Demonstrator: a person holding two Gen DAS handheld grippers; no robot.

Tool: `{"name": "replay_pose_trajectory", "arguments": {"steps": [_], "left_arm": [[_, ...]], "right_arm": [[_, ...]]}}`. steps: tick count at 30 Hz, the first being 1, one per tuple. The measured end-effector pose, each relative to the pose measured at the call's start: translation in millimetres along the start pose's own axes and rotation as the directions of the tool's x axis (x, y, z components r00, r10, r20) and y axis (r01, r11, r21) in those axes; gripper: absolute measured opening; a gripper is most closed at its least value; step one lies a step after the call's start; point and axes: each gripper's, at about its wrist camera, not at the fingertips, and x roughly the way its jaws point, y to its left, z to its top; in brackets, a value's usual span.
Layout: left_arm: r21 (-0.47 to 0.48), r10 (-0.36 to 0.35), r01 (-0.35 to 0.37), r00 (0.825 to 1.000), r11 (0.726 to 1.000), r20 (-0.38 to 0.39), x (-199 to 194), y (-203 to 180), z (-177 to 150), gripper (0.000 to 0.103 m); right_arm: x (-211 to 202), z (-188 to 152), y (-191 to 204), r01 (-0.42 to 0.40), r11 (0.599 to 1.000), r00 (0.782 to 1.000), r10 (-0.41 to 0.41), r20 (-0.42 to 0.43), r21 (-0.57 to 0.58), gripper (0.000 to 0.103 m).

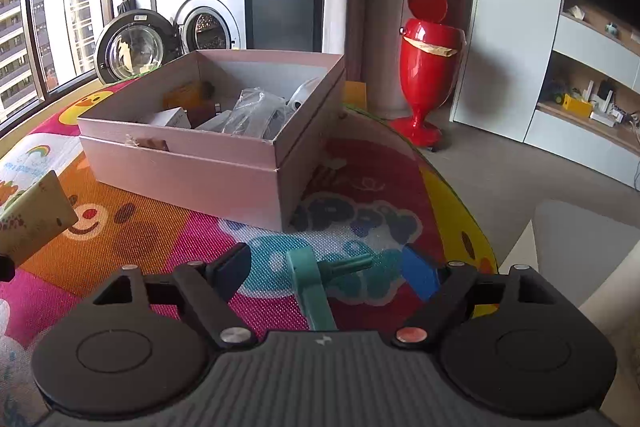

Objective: Organize rigid objects
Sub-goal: 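Carry the crank and cream tube into the pink box and open both tools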

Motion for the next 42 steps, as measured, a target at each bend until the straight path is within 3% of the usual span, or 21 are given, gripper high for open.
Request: {"name": "replay_pose_trajectory", "arguments": {"steps": [1, 3, 8, 12, 15, 19, 23, 27, 29, 32, 36, 42], "left_arm": [[-0.001, -0.001, 0.001, 1.0, 1.0, -0.003, 0.4, 0.3, -0.8, 0.03], [-0.003, -0.003, 0.003, 1.0, 1.0, -0.01, 1.1, -1.4, -3.4, 0.03], [0.022, -0.027, 0.027, 0.999, 0.999, -0.022, 2.2, -8.9, -4.3, 0.03], [0.033, -0.052, 0.052, 0.998, 0.998, 0.024, -5.4, -13.4, 6.3, 0.03], [0.053, -0.068, 0.062, 0.991, 0.997, 0.116, -16.3, -14.1, 38.1, 0.03], [0.065, -0.05, 0.033, 0.958, 0.997, 0.283, -22.2, -10.3, 119.6, 0.03], [0.049, -0.048, 0.034, 0.945, 0.998, 0.323, 5.1, -2.2, 188.4, 0.03], [0.027, 0.015, -0.025, 0.948, 0.999, 0.317, 47.7, 2.0, 219.1, 0.03], [0.001, 0.017, -0.018, 0.966, 1.0, 0.258, 72.3, 6.7, 222.9, 0.03], [-0.031, 0.007, -0.004, 0.995, 1.0, 0.097, 104.1, 16.9, 218.4, 0.03], [-0.051, 0.047, -0.042, 0.993, 0.998, 0.107, 100.4, 30.3, 194.9, 0.03], [-0.006, 0.159, -0.16, 0.976, 0.987, 0.149, 40.2, 25.4, 125.8, 0.03]], "right_arm": [[1.6, -0.3, -1.9, -0.024, 1.0, 1.0, 0.024, -0.016, 0.011, 0.063], [-0.6, -0.8, -0.4, -0.048, 0.999, 0.998, 0.048, -0.031, 0.011, 0.045], [-31.9, -0.9, 15.0, -0.078, 0.997, 0.997, 0.078, 0.004, -0.019, 0.045], [-73.7, 11.4, 33.3, -0.111, 0.991, 0.99, 0.116, 0.083, -0.069, 0.045], [-98.8, 34.2, 43.6, -0.105, 0.99, 0.979, 0.119, 0.165, -0.093, 0.045], [-115.6, 81.4, 51.2, -0.103, 0.99, 0.952, 0.124, 0.279, -0.092, 0.045], [-105.2, 124.0, 61.2, -0.059, 0.994, 0.927, 0.088, 0.365, -0.09, 0.045], [-67.8, 142.8, 66.0, -0.035, 0.997, 0.937, 0.057, 0.344, -0.07, 0.045], [-45.4, 147.3, 63.8, -0.048, 0.998, 0.946, 0.059, 0.318, -0.044, 0.045], [-13.1, 149.7, 52.0, -0.106, 0.993, 0.974, 0.096, 0.204, 0.042, 0.049], [-13.0, 128.0, 42.3, -0.093, 0.989, 0.983, 0.073, 0.17, 0.114, 0.068], [-42.5, 73.5, 59.8, -0.019, 0.998, 0.992, 0.011, 0.124, 0.066, 0.081]]}}
